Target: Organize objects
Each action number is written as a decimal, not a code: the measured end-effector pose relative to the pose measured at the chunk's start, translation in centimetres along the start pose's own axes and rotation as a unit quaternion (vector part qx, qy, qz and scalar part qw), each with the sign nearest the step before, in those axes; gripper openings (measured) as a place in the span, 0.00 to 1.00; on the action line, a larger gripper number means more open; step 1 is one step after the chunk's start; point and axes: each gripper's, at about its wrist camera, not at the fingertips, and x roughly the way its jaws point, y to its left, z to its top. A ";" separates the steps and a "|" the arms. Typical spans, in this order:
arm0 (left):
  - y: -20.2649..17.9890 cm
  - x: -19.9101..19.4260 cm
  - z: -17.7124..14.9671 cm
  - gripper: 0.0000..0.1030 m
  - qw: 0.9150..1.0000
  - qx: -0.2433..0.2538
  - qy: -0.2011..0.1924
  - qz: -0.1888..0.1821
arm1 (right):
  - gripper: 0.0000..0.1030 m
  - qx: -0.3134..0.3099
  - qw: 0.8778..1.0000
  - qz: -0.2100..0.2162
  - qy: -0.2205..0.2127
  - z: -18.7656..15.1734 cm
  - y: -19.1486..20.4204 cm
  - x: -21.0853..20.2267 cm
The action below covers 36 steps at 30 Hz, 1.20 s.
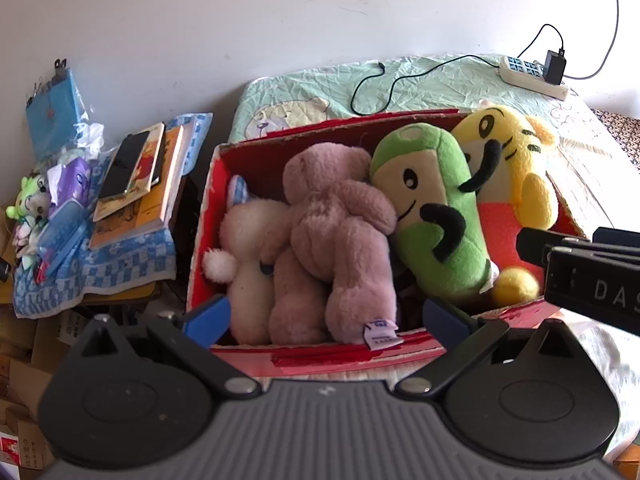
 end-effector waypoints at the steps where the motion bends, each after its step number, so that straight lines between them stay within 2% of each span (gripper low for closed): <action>1: 0.0 0.0 0.0 0.99 1.000 -0.002 -0.001 0.000 | 0.72 -0.002 1.000 0.001 -0.001 0.0 0.0 0.0; 36: 0.9 1.1 0.2 0.99 1.000 -0.015 0.007 -0.008 | 0.72 -0.011 1.000 -0.001 0.005 0.3 1.4 1.0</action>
